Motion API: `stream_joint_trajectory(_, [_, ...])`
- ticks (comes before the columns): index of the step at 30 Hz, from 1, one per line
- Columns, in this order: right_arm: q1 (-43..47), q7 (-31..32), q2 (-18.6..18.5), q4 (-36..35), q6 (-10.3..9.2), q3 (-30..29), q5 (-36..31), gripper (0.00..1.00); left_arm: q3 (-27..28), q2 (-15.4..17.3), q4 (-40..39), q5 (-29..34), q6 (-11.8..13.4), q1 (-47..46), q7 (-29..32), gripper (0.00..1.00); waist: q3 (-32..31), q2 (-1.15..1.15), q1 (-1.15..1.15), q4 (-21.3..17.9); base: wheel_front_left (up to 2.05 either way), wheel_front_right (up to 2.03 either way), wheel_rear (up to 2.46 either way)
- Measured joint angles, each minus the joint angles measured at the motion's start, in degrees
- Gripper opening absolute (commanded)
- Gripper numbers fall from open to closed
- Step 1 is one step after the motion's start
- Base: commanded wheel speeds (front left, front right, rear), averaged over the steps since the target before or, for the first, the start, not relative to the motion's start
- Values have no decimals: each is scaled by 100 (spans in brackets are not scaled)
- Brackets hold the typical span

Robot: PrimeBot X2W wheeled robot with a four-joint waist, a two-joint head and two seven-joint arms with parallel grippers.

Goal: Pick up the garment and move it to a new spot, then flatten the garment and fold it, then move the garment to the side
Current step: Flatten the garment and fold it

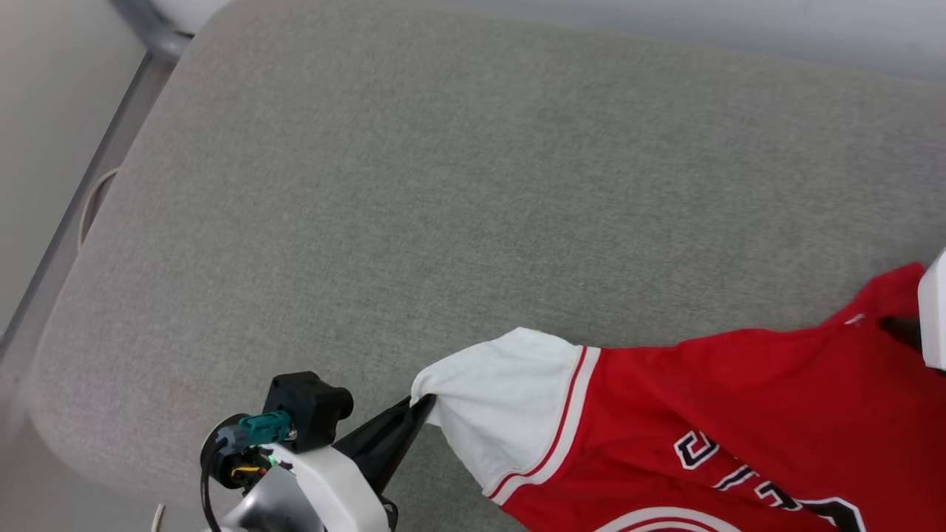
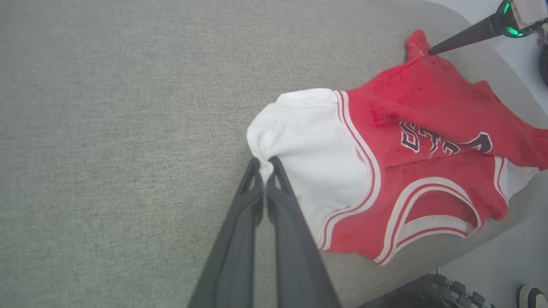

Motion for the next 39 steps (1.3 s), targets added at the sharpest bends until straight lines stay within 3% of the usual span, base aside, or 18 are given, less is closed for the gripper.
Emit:
stream_joint_trajectory(17, [-561,-679,-33,856,0,-107,-493,100,-116,-190,265,22,-169,-300,-109,0,539,0,-1,419,0,0,0])
stream_joint_trajectory(18, [-578,-692,-34,913,0,-99,-502,41,-123,-203,275,21,-170,-303,-110,0,542,0,-1,435,0,0,0])
stream_joint_trajectory(19, [-592,-706,-37,955,0,-81,-502,0,-132,-211,290,21,-171,-303,-111,0,542,0,-1,446,0,0,0])
stream_joint_trajectory(28, [-532,-1031,19,1278,-1,98,-350,0,-88,-180,404,58,-126,-311,-203,0,279,0,0,403,0,0,0])
stream_joint_trajectory(39, [-359,-1655,51,1332,0,311,132,0,89,-51,456,149,96,-207,-352,0,-484,0,-1,59,0,0,0])
